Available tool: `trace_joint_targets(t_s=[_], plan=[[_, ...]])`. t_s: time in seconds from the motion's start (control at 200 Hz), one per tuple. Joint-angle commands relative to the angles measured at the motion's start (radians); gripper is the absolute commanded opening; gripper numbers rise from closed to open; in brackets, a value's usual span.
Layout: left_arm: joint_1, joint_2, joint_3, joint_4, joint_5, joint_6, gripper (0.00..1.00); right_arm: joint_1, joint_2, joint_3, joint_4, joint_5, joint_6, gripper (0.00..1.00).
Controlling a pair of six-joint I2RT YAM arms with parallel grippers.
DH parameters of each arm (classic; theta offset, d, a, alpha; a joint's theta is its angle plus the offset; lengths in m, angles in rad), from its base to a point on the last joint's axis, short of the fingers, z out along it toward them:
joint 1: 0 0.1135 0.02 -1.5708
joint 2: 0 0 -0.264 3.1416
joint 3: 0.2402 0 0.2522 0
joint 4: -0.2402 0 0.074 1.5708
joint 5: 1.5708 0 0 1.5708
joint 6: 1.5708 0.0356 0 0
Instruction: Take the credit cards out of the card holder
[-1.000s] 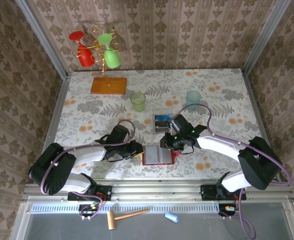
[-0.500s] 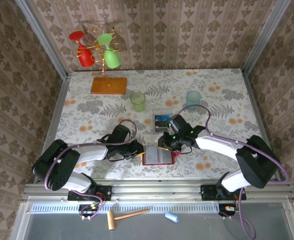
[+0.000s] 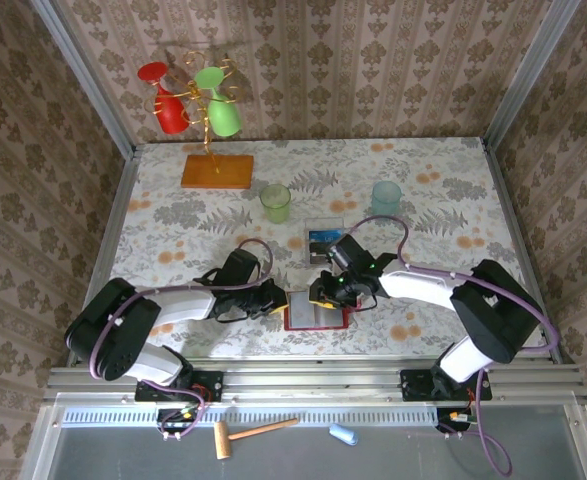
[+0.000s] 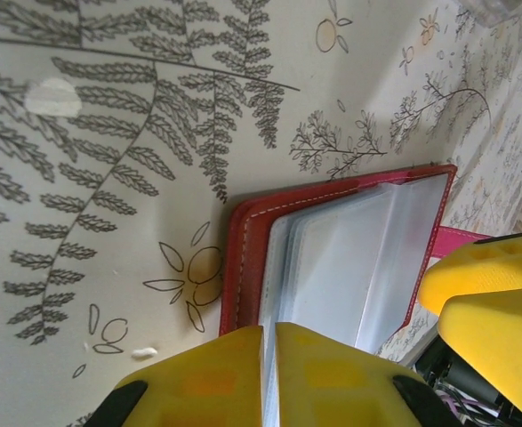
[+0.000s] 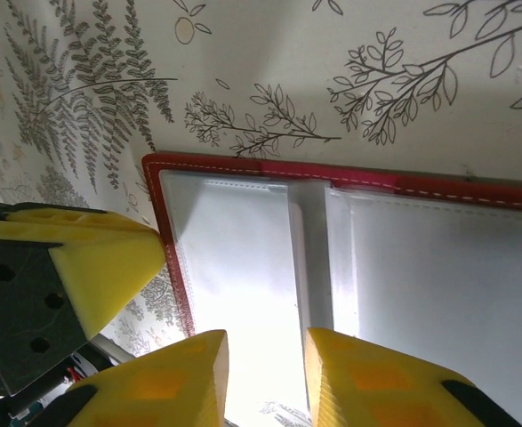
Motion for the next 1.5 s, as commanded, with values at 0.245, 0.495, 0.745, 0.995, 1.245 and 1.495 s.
trace_joint_targets(t_s=[0.245,0.495,0.745,0.995,1.245,1.495], plan=[[0.028,0.033,-0.014,-0.003,0.023,0.038,0.12,0.030,0.067,0.049,0.036,-0.046,0.026,0.29],[0.045,0.025,-0.023,-0.008,0.029,0.046,0.12,0.037,0.095,0.074,0.010,-0.052,0.002,0.29],[0.045,0.024,-0.021,-0.009,0.031,0.044,0.13,0.040,0.107,0.081,-0.015,-0.037,-0.011,0.30],[0.045,0.041,-0.024,-0.009,0.030,0.049,0.13,0.040,0.114,0.078,-0.037,-0.017,-0.025,0.30],[0.045,0.043,-0.027,-0.009,0.027,0.049,0.13,0.041,0.117,0.072,-0.042,-0.006,-0.028,0.30],[0.045,0.045,-0.027,-0.014,0.027,0.049,0.13,0.040,0.099,0.066,-0.044,0.005,-0.027,0.30]])
